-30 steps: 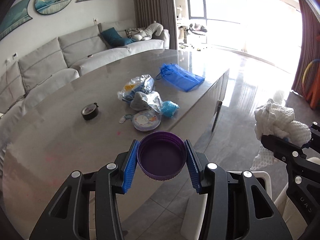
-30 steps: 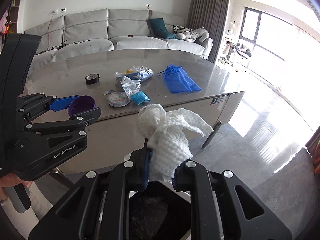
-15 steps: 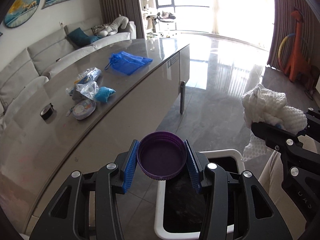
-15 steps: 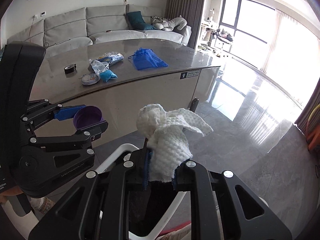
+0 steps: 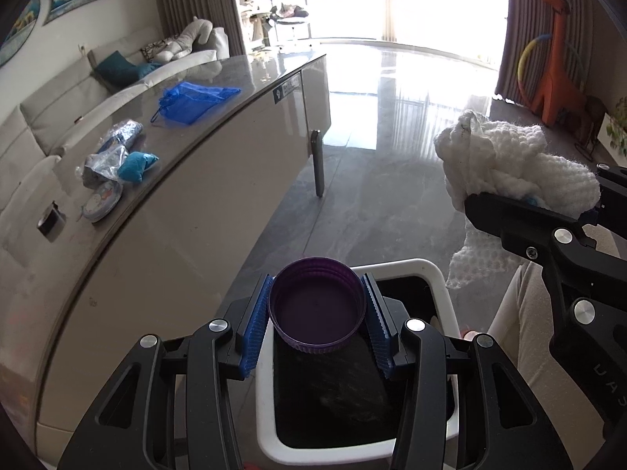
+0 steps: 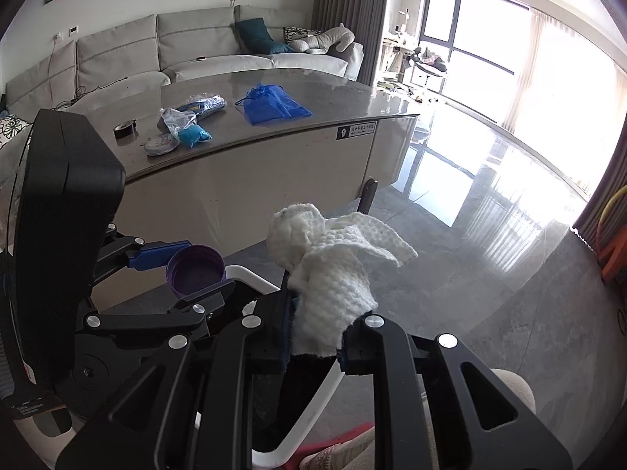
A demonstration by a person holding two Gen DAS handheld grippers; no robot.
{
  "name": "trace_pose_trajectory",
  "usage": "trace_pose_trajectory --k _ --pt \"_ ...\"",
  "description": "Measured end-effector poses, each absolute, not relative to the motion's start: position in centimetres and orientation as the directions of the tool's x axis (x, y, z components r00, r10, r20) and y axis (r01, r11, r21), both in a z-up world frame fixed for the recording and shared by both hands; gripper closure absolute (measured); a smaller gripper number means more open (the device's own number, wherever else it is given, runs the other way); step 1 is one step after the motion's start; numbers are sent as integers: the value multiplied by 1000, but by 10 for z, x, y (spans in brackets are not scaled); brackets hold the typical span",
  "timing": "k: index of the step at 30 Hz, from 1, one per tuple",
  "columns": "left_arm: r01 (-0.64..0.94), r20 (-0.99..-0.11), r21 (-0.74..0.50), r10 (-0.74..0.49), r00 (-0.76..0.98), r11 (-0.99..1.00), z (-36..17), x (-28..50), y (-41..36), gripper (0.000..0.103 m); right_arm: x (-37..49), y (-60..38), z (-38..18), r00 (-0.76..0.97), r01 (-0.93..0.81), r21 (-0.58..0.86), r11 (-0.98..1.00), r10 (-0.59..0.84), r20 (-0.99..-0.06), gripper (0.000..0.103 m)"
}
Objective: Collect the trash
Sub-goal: 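Carry the cap and white cloth over the bin and release both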
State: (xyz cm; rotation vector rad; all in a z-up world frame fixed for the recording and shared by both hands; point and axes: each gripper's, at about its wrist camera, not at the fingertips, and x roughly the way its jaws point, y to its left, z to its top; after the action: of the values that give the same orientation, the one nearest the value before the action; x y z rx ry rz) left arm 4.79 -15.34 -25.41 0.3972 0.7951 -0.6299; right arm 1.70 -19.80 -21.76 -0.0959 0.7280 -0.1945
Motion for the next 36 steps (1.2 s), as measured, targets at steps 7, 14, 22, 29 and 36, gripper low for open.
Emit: trace_pose_trajectory --k 7,14,22,29,36 --pt "698 -787 36 -410 461 715 -268 55 -165 56 23 -205 -226 711 151 -145 978 -210 -672 84" --pt "752 -864 92 -323 386 653 -314 53 -184 5 29 -212 -239 671 161 -149 976 -219 -709 84" --pt "739 -883 84 -294 366 668 -325 62 -181 5 29 -216 -242 658 160 -148 976 -218 -720 84" --pt "683 -862 138 -253 439 717 -308 75 -160 5 31 -209 -246 660 134 -135 982 -190 -727 84" --pt "565 -813 185 -197 547 804 -278 96 -118 5 40 -195 -258 644 88 -111 990 -141 -752 83"
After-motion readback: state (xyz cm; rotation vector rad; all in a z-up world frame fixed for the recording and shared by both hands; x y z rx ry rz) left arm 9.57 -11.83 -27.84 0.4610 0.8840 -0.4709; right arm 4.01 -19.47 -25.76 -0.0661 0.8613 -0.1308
